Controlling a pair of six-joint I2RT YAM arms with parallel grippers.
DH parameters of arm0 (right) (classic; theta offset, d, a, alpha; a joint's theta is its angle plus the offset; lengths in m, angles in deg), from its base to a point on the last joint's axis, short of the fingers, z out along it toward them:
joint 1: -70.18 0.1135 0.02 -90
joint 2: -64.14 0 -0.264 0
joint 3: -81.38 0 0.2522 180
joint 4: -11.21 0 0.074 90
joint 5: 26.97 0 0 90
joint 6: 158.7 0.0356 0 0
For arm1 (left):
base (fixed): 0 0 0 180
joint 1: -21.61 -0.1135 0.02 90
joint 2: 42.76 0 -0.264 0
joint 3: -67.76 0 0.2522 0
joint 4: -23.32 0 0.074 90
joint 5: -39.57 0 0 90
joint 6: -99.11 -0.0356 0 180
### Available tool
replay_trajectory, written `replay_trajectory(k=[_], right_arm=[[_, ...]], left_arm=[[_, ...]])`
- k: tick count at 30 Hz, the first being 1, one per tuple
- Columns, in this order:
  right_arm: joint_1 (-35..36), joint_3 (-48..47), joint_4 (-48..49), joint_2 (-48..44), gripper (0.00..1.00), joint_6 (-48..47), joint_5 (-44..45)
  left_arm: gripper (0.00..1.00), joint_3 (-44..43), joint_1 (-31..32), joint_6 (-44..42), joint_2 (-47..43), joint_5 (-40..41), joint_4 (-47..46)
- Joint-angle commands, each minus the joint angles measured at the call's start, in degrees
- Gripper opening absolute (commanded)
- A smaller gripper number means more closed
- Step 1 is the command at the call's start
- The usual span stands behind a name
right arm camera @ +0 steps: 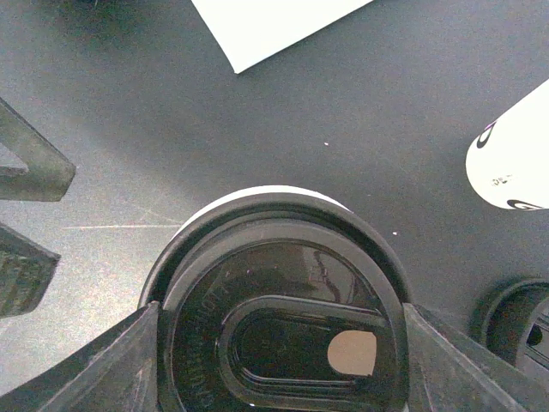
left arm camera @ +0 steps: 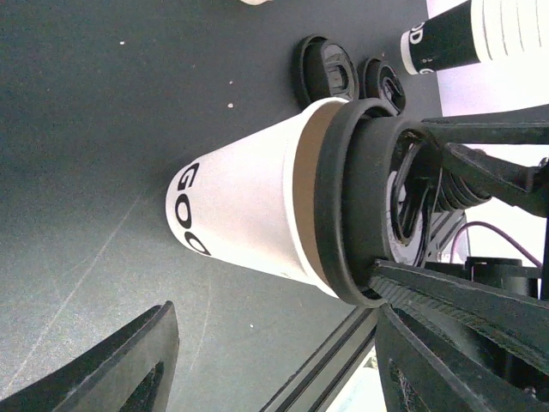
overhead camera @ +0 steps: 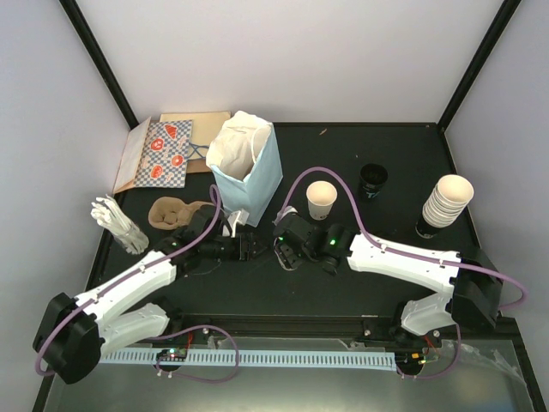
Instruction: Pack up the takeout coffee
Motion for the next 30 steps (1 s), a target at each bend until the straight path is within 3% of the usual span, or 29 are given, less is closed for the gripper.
replay_trajectory(k=[1,20,30], right_arm=[[0.46,-1.17,1.36,1.02,0.70,-0.68,-0.32],[0.65,-1.77,1.19,1.67,0.70,-1.16,-1.29],[0.67,-1.95,1.36,2.07,0.70,-1.78,-2.04]], left_arm=[[0.65,0.61,-0.65,0.67,0.85,-2.06,-3.05],[0.54,2.80,-1.23,-0.16,3.68,-0.77,-6.06],[0.40,2.08,-2.08,-1.00,9.95,0.72,-9.45]])
